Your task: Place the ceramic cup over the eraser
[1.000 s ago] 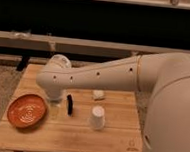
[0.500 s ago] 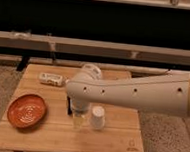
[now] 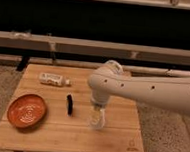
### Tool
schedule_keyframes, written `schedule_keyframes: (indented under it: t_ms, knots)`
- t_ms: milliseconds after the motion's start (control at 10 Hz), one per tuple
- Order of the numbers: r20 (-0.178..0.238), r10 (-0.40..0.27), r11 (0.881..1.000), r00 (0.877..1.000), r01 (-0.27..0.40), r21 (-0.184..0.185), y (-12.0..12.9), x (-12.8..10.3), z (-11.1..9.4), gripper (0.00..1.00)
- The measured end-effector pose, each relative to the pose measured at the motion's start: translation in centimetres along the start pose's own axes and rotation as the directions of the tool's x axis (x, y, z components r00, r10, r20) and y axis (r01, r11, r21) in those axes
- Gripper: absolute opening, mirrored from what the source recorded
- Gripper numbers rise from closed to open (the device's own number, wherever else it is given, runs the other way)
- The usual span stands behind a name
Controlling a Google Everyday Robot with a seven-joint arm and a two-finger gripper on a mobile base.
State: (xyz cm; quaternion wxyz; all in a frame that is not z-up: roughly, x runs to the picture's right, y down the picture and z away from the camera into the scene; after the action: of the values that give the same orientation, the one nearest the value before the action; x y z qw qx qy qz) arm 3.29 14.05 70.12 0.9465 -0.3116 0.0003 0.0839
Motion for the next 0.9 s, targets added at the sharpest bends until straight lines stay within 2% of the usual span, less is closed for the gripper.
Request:
schedule_keyframes:
  t_ms: [200,500,800,900]
  knots:
    - [-0.007,0.019,0.999,1.0,-0.02,-0.029,-1.4,0.9,2.8,0.8]
    - [0.007,0.032,0.997,0.999,-0.032,-0.073,-1.6,0.8,6.6,0.8]
    - [0.005,0.044,0.997,0.999,-0.044,-0.063,-1.3,0.4,8.2,0.79]
    - [0.002,0.046,0.997,0.999,-0.046,-0.063,-1.2,0.4,8.4,0.75]
